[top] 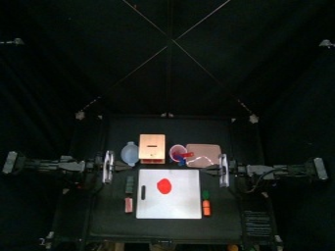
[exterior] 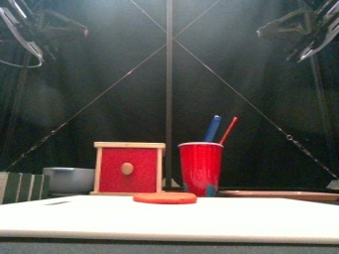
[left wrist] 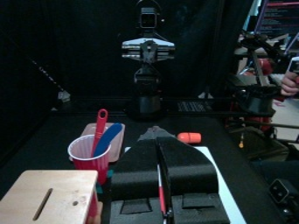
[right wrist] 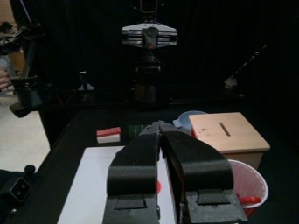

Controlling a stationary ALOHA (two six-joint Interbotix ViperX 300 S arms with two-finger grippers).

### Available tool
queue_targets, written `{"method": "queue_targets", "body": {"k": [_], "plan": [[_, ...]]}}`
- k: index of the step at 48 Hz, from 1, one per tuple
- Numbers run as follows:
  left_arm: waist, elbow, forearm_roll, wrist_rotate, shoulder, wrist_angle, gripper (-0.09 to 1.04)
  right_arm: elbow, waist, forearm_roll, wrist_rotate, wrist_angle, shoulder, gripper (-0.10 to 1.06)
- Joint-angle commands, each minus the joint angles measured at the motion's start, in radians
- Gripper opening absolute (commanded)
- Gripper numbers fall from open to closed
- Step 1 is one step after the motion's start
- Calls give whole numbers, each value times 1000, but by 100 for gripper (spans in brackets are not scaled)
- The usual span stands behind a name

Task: Get the cutter from the drawer then cut the dough then place the extra dough in the bowl
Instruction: Open the drawer

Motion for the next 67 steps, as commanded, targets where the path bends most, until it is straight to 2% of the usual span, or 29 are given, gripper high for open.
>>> {"method": "queue_targets", "body": {"k": [1,8,14,20,30,39,48,55,67], "plan": [[21,-37,0,3,20,-37,-4,-15,-40,-5,-8,-2,31,0],[29,-26,-14,-9,41,-126,-1,-75,-146,-12,3,-15,146,2],[23,-17,-72,-11,103,-190,-1,-172,-202,-37,-11,-38,284,3],[17,-9,-178,-12,181,-247,-1,-287,-244,-104,-2,-87,439,3],[2,-9,-374,-12,314,-347,-1,-480,-287,-163,0,-129,719,3],[-18,-11,-506,-23,371,-365,4,-658,-327,-172,2,-147,956,3],[-23,-2,-716,-170,402,-365,6,-818,-350,-184,0,-149,1135,3],[-54,0,-716,-281,454,-365,6,-884,-356,-195,2,-149,1215,3],[-77,-64,-686,-422,678,-394,7,-916,-347,-195,2,-129,1266,3]]}}
